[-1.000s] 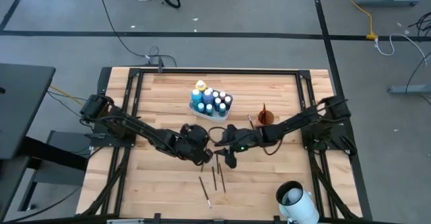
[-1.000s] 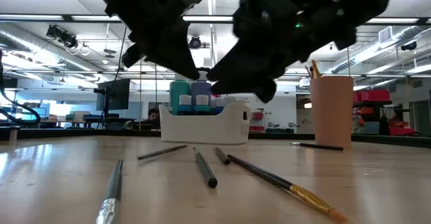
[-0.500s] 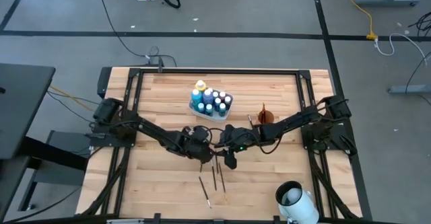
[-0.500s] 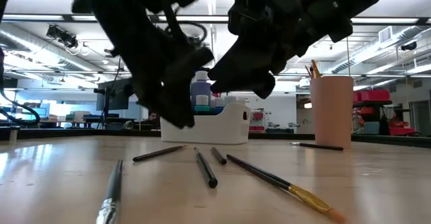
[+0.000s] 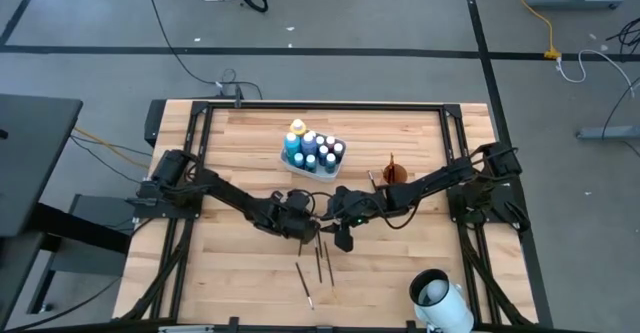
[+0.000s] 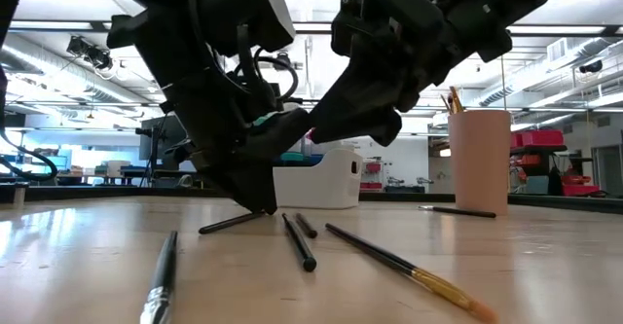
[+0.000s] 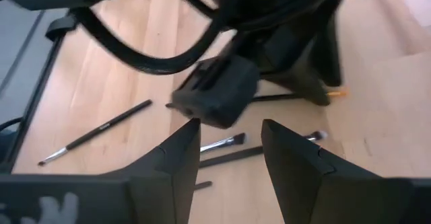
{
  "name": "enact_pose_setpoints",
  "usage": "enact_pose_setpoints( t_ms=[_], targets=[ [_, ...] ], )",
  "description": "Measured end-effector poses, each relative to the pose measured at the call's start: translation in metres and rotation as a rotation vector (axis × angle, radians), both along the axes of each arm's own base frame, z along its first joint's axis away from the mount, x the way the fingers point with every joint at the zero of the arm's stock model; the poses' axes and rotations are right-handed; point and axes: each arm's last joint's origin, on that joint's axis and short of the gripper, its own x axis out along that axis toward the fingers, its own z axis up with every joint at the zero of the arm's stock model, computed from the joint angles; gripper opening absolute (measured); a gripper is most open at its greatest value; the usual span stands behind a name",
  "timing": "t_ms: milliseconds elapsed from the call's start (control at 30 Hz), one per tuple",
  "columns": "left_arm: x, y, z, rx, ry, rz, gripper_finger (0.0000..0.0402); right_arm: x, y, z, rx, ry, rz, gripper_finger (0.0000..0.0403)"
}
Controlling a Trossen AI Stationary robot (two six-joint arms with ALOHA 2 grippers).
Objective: Pick & Place Paint Supplies
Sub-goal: Put the gold paintbrush into the cup
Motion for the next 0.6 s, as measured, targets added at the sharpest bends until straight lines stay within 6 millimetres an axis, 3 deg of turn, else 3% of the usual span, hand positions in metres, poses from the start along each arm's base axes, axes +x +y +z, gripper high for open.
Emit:
enact_pose_setpoints(
  t_ms=[267,467,600],
  targets=[
    [0.001,0.006,-0.002,0.011,0.006,0.015,0.0009,-0.001,0.004,0.0,0.091,0.022,0.135,0.0162],
    [0.0,0.004,0.001,0.027,0.004,-0.002,0.0005,-0.002,0.005,0.0,0.093,0.023,0.141,0.0162],
    [-0.006,-0.001,0.021,0.079,-0.038,-0.02,0.0004,-0.002,0.005,0.0,0.091,0.024,0.137,0.0162]
  ],
)
